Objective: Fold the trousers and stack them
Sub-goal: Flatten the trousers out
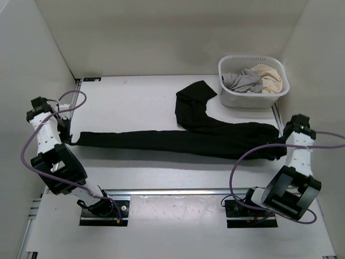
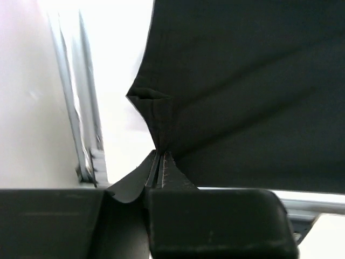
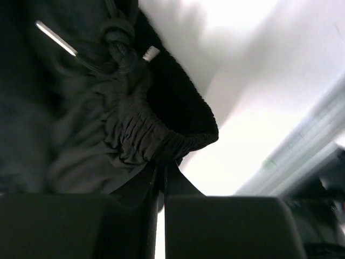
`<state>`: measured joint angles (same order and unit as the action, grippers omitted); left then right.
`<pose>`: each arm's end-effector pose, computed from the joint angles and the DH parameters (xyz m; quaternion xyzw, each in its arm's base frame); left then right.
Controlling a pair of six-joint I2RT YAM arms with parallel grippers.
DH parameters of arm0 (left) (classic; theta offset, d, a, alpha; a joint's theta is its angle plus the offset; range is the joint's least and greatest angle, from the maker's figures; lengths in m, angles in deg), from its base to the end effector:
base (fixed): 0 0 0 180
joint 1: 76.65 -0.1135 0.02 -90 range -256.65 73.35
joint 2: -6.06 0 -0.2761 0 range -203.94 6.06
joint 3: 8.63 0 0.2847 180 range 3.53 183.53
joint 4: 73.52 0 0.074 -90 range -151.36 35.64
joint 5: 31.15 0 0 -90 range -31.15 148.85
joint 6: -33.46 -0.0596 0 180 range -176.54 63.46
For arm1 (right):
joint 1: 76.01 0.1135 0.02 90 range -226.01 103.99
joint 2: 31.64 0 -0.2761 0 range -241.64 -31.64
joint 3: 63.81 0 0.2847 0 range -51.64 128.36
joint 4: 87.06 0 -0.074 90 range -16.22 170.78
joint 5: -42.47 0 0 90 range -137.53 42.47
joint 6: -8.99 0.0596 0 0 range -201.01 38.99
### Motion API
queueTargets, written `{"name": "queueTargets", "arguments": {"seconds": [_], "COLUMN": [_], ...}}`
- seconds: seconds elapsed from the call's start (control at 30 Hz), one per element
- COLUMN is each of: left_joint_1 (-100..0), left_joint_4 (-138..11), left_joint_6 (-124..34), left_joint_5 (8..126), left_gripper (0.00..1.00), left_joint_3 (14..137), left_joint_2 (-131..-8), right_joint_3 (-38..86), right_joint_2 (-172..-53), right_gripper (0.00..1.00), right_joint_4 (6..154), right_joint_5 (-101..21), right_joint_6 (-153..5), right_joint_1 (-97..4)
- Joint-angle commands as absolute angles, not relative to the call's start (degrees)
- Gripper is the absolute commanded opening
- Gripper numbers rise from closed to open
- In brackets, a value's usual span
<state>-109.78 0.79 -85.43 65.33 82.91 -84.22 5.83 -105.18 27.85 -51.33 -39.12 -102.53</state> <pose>0.2924 0.1828 0.2684 -0.0282 0.9871 0.0279 0.1549 0.2431 -0.1257 0.2343 0.5574 0.8093 -0.0079 0.1849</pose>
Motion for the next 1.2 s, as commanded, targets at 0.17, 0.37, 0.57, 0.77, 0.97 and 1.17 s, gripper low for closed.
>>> {"name": "queueTargets", "arguments": {"seconds": [0.17,0.37,0.57,0.77,0.97,1.17], "left_joint_1": [-110.75,-112.77,-114.53,-117.43,-114.03,-108.74], "left_joint_4": [-3.59,-7.38,-9.32,-7.74,-6.43,-5.90], "left_joint_6": [-89.94,-92.75,-92.75,-95.48,-95.23,-90.47], "left_joint_5": [52.89,49.01,45.40,41.27,56.78,61.84], "left_gripper": [0.14,0.14,0.20,0.63,0.76,0.77], "left_joint_3": [63.49,55.39,53.81,53.19,69.14,77.89], "left_joint_2": [-74.63,-72.78,-72.78,-72.78,-75.05,-90.69], "right_joint_3": [-13.03,-15.69,-14.64,-14.64,-5.86,5.47], "right_joint_2": [-99.06,-97.91,-97.30,-97.30,-98.00,-99.67], "right_gripper": [0.00,0.02,0.08,0.82,0.93,0.94], "right_joint_4": [25.76,26.38,24.53,23.13,21.54,21.54], "right_joint_5": [-51.15,-51.92,-55.44,-57.63,-62.38,-65.02], "right_joint_6": [-39.79,-41.64,-42.16,-41.55,-42.87,-45.77], "right_joint_1": [-110.27,-113.98,-114.50,-114.50,-112.49,-102.83]}}
